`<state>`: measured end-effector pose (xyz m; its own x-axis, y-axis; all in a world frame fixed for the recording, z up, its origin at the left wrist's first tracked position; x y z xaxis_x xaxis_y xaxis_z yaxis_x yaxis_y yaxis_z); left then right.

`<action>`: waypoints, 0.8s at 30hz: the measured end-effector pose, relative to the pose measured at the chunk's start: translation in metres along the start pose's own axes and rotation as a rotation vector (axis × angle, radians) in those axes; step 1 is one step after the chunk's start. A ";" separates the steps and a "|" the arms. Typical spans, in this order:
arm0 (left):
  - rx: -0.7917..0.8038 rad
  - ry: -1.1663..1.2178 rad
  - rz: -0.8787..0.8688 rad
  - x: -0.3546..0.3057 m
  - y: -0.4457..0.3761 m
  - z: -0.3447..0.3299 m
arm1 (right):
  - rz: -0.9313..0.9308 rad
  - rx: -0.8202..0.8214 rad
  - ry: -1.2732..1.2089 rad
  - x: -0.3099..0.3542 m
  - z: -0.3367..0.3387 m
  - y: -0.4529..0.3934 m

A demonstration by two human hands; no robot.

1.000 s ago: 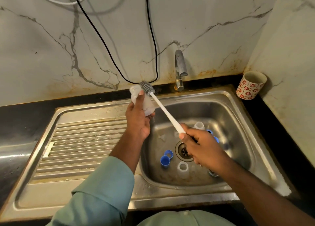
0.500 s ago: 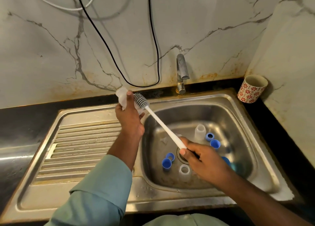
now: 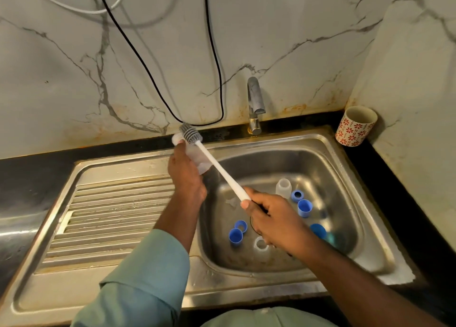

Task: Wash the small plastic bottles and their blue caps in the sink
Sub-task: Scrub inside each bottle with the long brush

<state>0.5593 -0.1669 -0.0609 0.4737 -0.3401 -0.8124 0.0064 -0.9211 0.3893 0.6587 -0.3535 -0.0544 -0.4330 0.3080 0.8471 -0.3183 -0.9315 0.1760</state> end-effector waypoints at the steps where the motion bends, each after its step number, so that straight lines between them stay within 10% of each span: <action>1: -0.037 0.042 -0.021 -0.007 -0.005 0.002 | -0.002 0.021 -0.005 0.000 0.001 0.003; 24: 0.054 -0.013 -0.089 -0.017 0.000 -0.003 | -0.061 -0.007 0.031 -0.006 0.013 0.030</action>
<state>0.5535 -0.1608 -0.0458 0.4616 -0.2585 -0.8486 -0.0001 -0.9566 0.2914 0.6630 -0.3860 -0.0477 -0.4383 0.3698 0.8192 -0.3502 -0.9097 0.2232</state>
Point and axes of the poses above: each hand's wrist, its own y-axis away from the middle knuckle, its own z-axis out of the back of the hand, x = y × z, the point moved 4 cm from there along -y, towards the middle knuckle, and after that the axes turned 8 degrees about y, right-handed, at the moved point
